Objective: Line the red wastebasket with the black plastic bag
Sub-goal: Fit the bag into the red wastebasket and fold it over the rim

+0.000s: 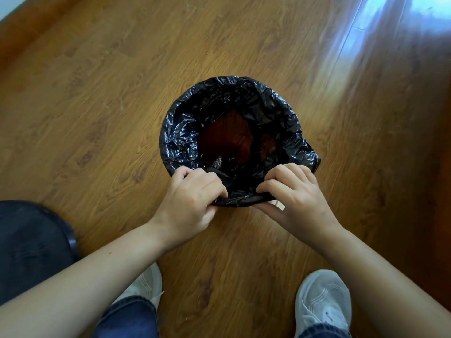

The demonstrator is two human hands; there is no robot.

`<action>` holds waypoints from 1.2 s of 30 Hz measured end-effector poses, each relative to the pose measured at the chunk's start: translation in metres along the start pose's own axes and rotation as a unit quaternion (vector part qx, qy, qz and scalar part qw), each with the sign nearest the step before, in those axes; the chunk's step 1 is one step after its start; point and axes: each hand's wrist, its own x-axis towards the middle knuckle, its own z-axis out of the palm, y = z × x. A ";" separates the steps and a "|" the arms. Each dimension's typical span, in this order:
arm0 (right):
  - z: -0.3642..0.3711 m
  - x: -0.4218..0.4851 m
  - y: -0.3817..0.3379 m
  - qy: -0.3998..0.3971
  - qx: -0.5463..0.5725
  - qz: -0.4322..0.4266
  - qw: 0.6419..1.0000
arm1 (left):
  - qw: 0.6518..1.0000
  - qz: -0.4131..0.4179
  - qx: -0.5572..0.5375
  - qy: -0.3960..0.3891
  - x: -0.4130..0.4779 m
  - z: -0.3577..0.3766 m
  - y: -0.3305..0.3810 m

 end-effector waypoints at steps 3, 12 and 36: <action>0.003 0.004 -0.004 -0.004 0.015 0.023 1.000 | 1.000 0.005 -0.008 -0.023 0.003 -0.004 0.002; 0.008 0.004 -0.007 0.018 -0.011 0.019 1.000 | 1.000 0.000 -0.030 -0.005 0.009 0.003 0.013; 0.006 -0.021 -0.001 0.063 0.020 -0.016 0.998 | 0.998 0.026 -0.043 -0.027 0.007 -0.008 0.004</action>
